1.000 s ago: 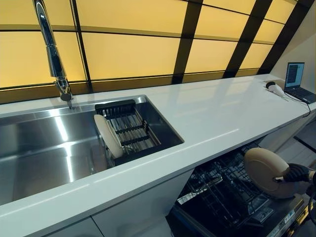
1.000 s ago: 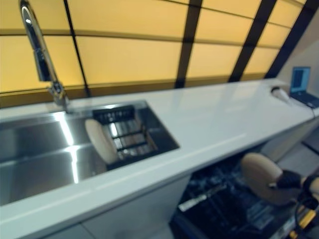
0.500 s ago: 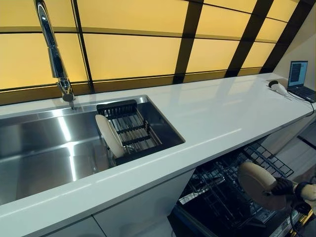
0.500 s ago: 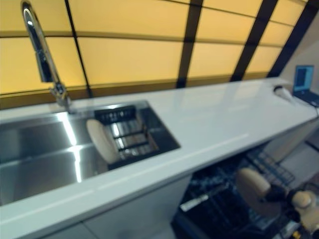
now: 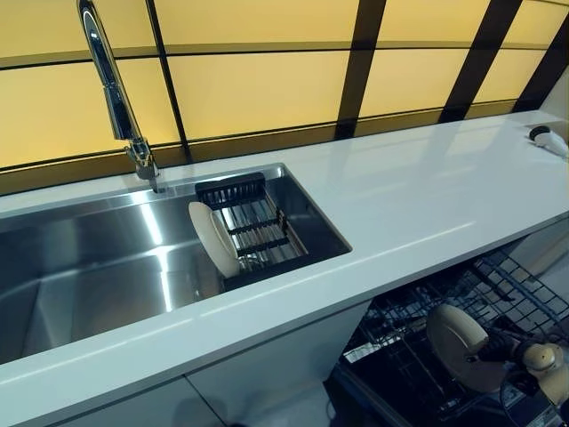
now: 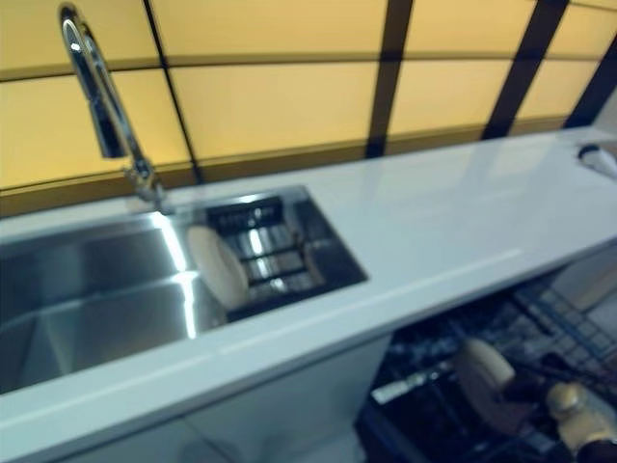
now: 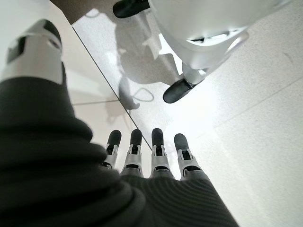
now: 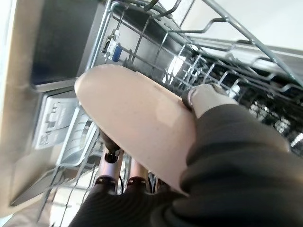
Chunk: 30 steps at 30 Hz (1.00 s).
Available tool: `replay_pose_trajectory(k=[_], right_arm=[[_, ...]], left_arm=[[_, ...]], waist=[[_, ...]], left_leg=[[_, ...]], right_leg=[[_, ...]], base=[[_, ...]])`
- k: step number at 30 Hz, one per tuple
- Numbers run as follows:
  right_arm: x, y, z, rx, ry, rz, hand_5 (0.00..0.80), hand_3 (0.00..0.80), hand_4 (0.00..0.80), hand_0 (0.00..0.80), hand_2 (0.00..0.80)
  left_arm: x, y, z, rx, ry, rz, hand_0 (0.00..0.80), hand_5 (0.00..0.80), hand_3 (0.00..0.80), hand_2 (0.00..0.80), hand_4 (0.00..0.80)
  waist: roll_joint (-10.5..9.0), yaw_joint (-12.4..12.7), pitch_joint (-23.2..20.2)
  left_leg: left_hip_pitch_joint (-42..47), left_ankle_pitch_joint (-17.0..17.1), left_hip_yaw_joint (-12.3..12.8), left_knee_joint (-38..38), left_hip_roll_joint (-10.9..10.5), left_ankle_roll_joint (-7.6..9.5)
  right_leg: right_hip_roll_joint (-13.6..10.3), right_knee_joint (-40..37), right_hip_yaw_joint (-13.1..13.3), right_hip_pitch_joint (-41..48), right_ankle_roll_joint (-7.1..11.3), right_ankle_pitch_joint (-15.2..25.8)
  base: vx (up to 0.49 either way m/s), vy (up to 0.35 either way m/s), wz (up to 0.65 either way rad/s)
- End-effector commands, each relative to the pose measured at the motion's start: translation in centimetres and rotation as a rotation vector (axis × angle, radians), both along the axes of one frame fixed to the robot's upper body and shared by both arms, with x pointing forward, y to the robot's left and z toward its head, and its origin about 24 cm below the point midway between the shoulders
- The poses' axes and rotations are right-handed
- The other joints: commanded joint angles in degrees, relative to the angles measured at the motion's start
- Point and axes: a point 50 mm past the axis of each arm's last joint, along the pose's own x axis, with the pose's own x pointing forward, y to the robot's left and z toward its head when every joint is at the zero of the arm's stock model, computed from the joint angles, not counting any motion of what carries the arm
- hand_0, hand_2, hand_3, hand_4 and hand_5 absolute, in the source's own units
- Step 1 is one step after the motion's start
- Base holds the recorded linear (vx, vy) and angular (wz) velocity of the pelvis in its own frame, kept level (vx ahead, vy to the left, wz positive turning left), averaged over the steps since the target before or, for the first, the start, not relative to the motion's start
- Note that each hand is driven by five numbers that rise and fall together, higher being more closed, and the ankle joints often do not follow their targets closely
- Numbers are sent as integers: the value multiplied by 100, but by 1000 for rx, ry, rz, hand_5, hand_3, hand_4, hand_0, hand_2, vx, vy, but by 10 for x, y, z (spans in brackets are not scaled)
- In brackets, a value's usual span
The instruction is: Take plates into dishwasher
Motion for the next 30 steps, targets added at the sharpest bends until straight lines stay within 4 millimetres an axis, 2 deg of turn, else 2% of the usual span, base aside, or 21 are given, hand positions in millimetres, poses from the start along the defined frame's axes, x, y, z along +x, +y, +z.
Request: replay_pose_trajectory(k=[1,11,19,23,28,29,30], right_arm=[[31,2,21,-24,-91,-1,800,800,800,800,800],[41,-4,31,-108,-85,-17,800,800,800,800,800],[44,-20,51,-157,-93,-81,800,800,800,800,800],[38,-24,45,-157,-73,-114,800,800,800,800,800],[32,-27,40,-156,-62,-135,800,800,800,800,800],[31,-27,40,-165,-63,-138,662,662,662,662,662],[31,-28,40,-174,-71,-141,486,486,486,486,486]], left_arm=[[21,0,5,-7,-48,-32,0,0,0,0,0],[35,-5,9,-41,-105,-40,0,0,0,0,0],[48,-14,12,-98,-168,-33,0,0,0,0,0],[47,-16,11,-110,-171,-33,0,0,0,0,0],[46,-16,10,-103,-168,-41,0,0,0,0,0],[46,-16,10,-101,-166,-40,0,0,0,0,0],[46,-16,10,-100,-166,-39,0,0,0,0,0]], waist=[[-87,191,71],[208,262,324],[580,277,577],[659,277,603],[644,290,568],[627,286,555],[620,285,552]], left_leg=[[101,-249,-269,137,-174,240],[-126,-234,-432,170,-313,238],[-333,-156,-489,194,-434,216],[-331,-141,-507,168,-470,207],[-281,-158,-523,146,-484,213],[-262,-163,-515,143,-478,215],[-257,-164,-509,142,-476,216]], right_leg=[[-388,94,-75,-154,439,114],[-543,144,-109,-348,448,123],[-667,174,-154,-494,426,112],[-690,154,-174,-467,412,98],[-694,143,-196,-417,412,86],[-693,139,-197,-404,413,88],[-691,136,-196,-398,413,89]], base=[[-18,-9,5],[-48,16,8],[-60,51,4],[-7,17,1],[0,0,0],[0,0,0],[0,0,0]])
